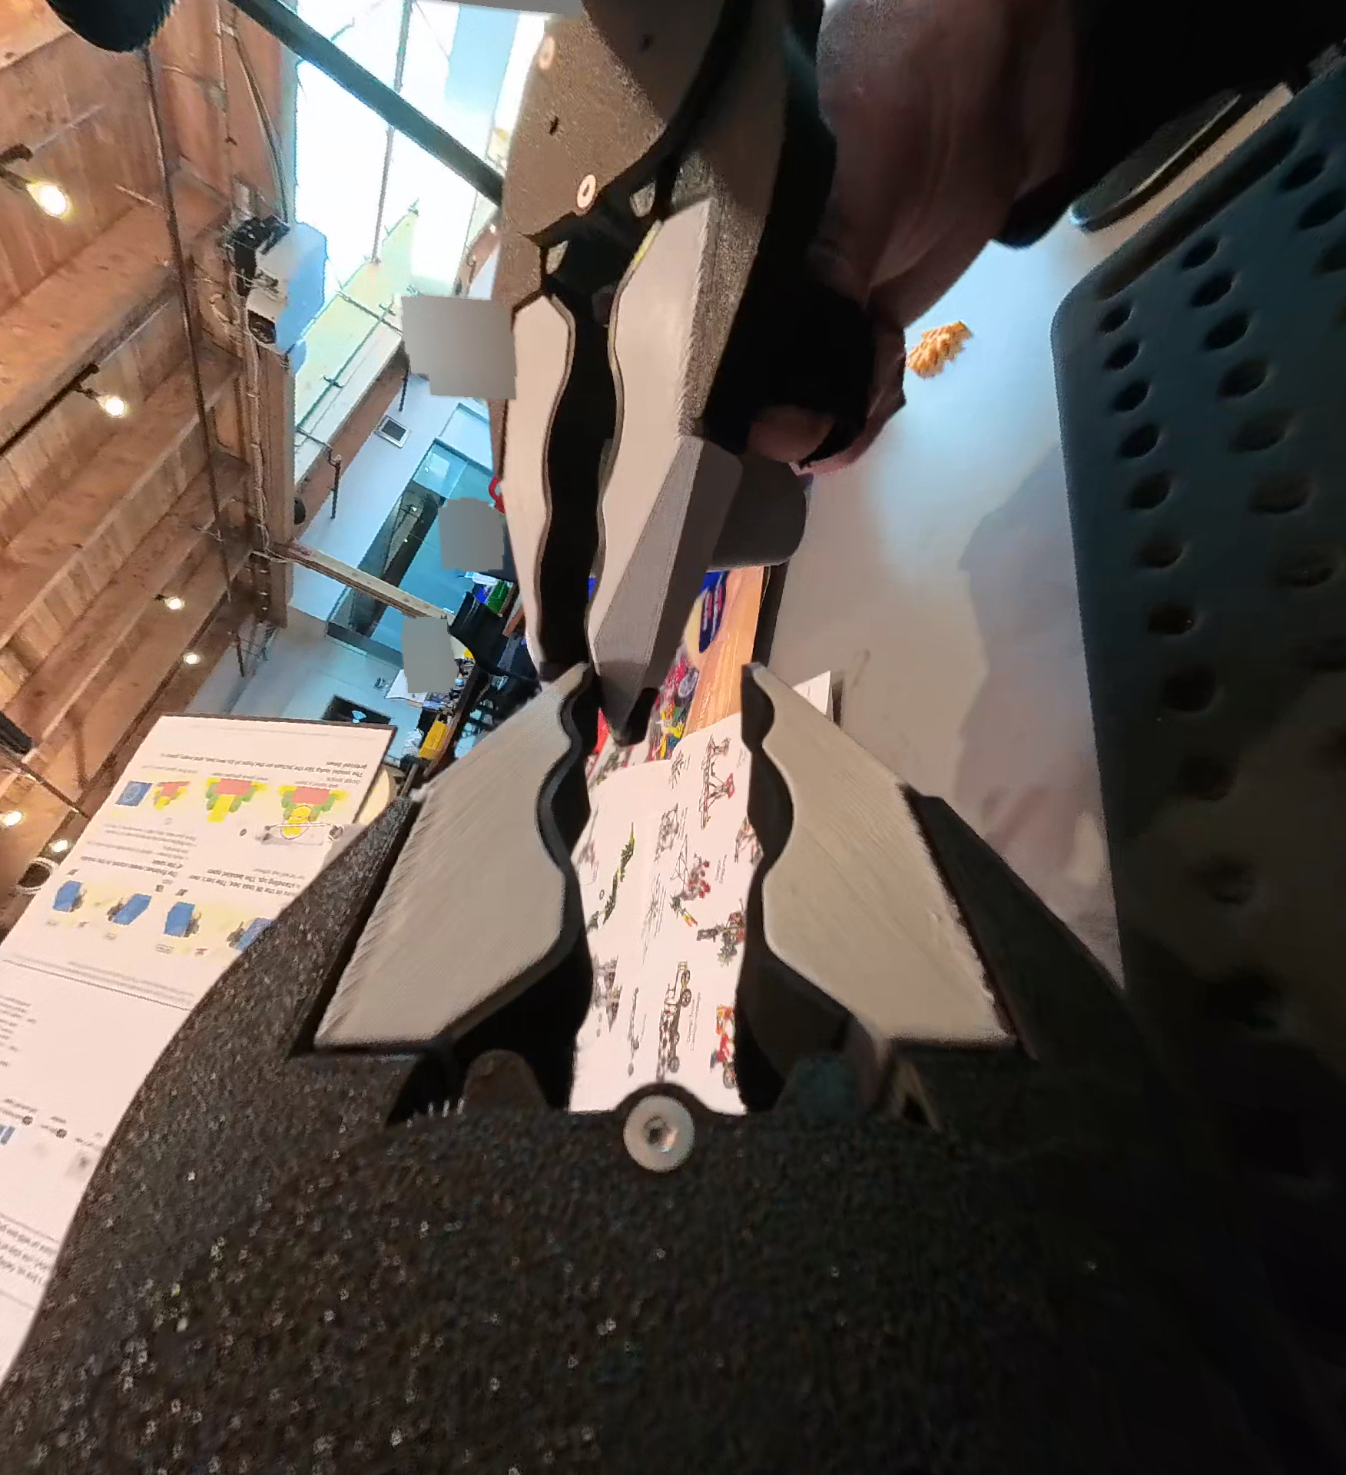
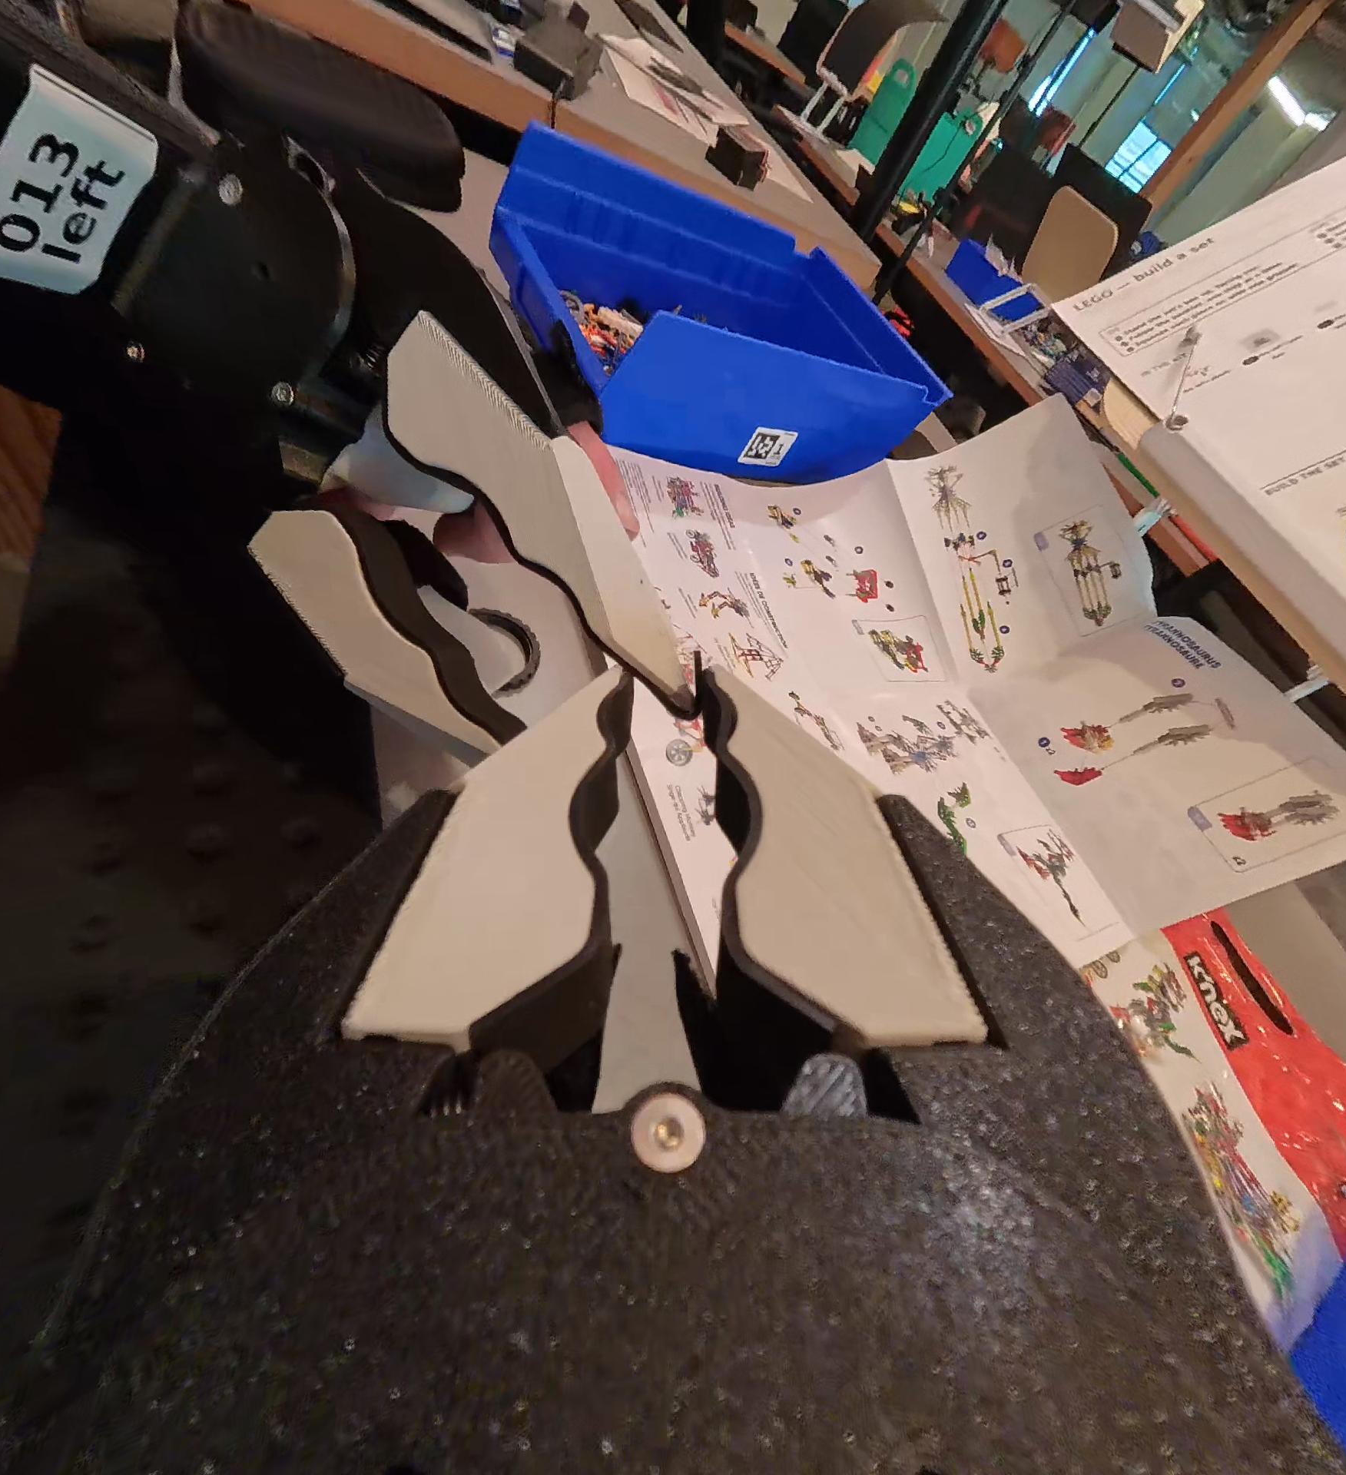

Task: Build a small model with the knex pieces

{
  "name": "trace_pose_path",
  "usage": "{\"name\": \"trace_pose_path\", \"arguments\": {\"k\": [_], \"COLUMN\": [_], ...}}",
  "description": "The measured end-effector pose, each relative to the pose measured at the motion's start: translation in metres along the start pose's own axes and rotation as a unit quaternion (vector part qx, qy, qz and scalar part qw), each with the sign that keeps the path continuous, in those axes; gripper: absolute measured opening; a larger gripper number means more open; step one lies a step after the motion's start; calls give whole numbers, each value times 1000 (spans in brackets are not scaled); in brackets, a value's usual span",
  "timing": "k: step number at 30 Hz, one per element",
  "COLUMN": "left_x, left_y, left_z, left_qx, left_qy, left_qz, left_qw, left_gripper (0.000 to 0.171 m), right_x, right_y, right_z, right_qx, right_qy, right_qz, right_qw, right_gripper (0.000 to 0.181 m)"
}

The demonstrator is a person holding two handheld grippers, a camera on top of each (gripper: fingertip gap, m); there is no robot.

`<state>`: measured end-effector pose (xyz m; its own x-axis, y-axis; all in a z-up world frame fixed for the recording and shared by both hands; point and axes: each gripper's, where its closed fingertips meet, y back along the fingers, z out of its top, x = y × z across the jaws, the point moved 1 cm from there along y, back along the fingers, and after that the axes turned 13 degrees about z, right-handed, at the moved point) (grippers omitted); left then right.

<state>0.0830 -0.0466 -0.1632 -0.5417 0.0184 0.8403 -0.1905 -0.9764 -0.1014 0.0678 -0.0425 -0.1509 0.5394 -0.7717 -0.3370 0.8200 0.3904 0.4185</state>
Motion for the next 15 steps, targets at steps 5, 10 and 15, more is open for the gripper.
{"name": "trace_pose_path", "arguments": {"k": [5,10,15], "left_x": [-7,-5,2], "left_y": [-1,-1,-2], "left_z": [-6,-8,-8], "left_qx": [9,14,15], "left_qy": [-36,-56,-33], "left_qz": [-8,5,13], "left_qw": [999,998,999], "left_gripper": [31,35,35], "right_x": [3,-6,-9], "right_y": [-6,0,11], "right_z": [-7,-5,-11], "right_qx": [62,58,42], "right_qy": [53,32,-24], "right_qz": [-16,-24,-23], "right_qw": [997,998,999], "right_gripper": [19,31,31]}}
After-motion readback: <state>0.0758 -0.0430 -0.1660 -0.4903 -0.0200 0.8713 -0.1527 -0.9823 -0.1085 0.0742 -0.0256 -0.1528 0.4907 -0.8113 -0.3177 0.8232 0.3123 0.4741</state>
